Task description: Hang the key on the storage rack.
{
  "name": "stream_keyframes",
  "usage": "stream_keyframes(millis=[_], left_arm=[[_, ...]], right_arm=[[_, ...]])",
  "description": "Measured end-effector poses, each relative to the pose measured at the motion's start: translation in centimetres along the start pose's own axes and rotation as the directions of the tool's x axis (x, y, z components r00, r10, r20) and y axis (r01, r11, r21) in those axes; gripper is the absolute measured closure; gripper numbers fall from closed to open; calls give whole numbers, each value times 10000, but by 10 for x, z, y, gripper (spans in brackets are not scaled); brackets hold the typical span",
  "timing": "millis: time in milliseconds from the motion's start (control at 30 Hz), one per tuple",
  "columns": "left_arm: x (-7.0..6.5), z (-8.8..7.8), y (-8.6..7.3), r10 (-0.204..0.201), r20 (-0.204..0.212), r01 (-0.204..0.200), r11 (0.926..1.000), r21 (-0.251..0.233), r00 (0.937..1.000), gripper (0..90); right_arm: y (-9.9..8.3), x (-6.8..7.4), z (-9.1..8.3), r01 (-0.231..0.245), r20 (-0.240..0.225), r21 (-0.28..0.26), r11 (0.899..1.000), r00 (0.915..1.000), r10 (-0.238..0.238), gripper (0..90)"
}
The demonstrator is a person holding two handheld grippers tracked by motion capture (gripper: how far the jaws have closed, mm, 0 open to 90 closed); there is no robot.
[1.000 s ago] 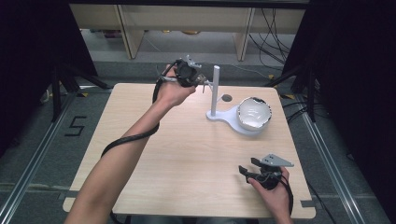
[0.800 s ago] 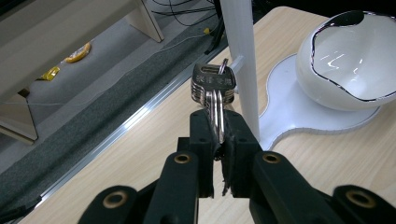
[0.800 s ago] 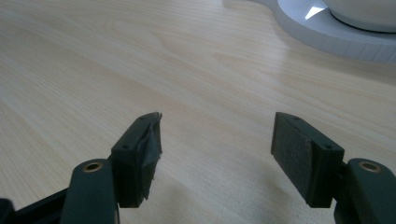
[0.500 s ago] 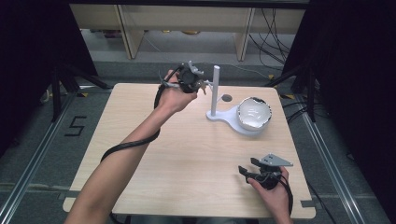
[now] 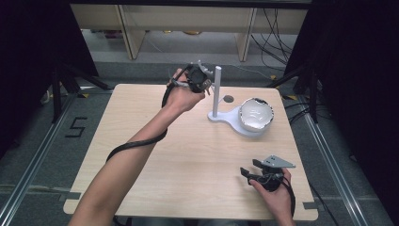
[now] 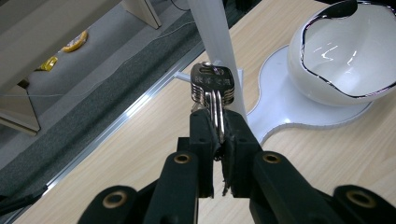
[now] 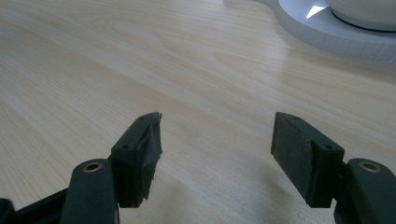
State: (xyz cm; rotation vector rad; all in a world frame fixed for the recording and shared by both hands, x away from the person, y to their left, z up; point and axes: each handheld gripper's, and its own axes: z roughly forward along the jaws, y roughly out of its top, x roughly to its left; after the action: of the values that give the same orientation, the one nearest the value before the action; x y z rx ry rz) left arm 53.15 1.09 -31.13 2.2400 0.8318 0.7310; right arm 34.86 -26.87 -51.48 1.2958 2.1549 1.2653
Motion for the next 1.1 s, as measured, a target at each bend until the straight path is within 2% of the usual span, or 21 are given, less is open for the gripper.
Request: stream_keyframes(millis=[67, 100, 200, 333, 467, 533, 600, 667, 700, 800, 833, 867, 900, 933, 1000, 1033, 1067, 1100], left_arm=[[0, 1, -1, -58, -11, 58, 9999, -115, 10000, 827], [0, 1, -1, -57, 5, 57, 9999, -111, 10000, 828], [0, 2, -1, -3, 12, 3, 9998, -181, 10000, 827], [0, 5, 0, 55, 61, -54, 9997, -254, 10000, 831], [-3, 9, 1, 159, 79, -157, 9996, -226, 9998, 846], [-3, 11, 0, 70, 48, -68, 9991, -411, 10000, 822], [-2, 9, 0, 12, 25, -11, 9989, -476, 10000, 786], [-3, 7, -2, -58, 85, 65, 9972, -748, 9999, 764], [-2, 5, -2, -12, 92, 19, 9968, -798, 10000, 753], [0, -2, -6, -11, 185, 30, 9946, -1039, 9998, 703], [1, -4, -8, -33, 197, 55, 9935, -1134, 9998, 655], [3, -7, -11, -66, 262, 99, 9917, -1285, 9996, 655], [5, -10, -14, -144, 366, 195, 9897, -1421, 9992, 626], [7, -13, -18, -264, 512, 342, 9869, -1576, 9983, 566], [10, -18, -28, -487, 793, 632, 9792, -1926, 9957, 532], [12, -20, -34, -596, 852, 760, 9762, -2032, 9946, 480], [16, -26, -46, -595, 736, 747, 9713, -2256, 9955, 459], [16, -26, -46, -595, 736, 747, 9713, -2256, 9955, 443]], right_arm=[[0, 0, 0, -21, 24, -8, 10000, 10000, 21, 341], [0, -2, 1, 236, 15, -93, 9997, 9997, -235, 341], [0, -1, 0, 104, 32, -61, 9999, 9999, -104, 341], [0, -3, 0, 295, 15, -113, 9995, 9996, -295, 341], [0, -1, 1, 195, 77, -113, 9997, 9998, -194, 341], [0, -1, -1, 54, 3, -101, 9999, 10000, -54, 341], [0, -1, -1, 106, -38, -130, 9999, 9999, -107, 340], [0, -2, -1, 182, 12, -215, 9996, 9998, -182, 340], [0, -2, -1, 82, -62, -123, 9999, 9999, -82, 340], [0, -2, 0, 211, 14, -181, 9996, 9998, -211, 340], [-1, 0, -1, 8, -12, -169, 9999, 10000, -8, 340], [-1, 0, -1, 8, -12, -169, 9999, 10000, -8, 340], [0, -3, -1, 296, 49, -216, 9993, 9996, -295, 340], [-1, 0, -2, 8, 27, -204, 9998, 10000, -8, 340], [0, -1, -2, 143, 67, -157, 9998, 9999, -142, 340], [0, -1, -2, 139, 68, -161, 9998, 9999, -137, 340], [0, -1, -2, 140, 69, -149, 9998, 9999, -139, 341], [0, -1, -2, 150, 42, -162, 9998, 9999, -149, 341]])
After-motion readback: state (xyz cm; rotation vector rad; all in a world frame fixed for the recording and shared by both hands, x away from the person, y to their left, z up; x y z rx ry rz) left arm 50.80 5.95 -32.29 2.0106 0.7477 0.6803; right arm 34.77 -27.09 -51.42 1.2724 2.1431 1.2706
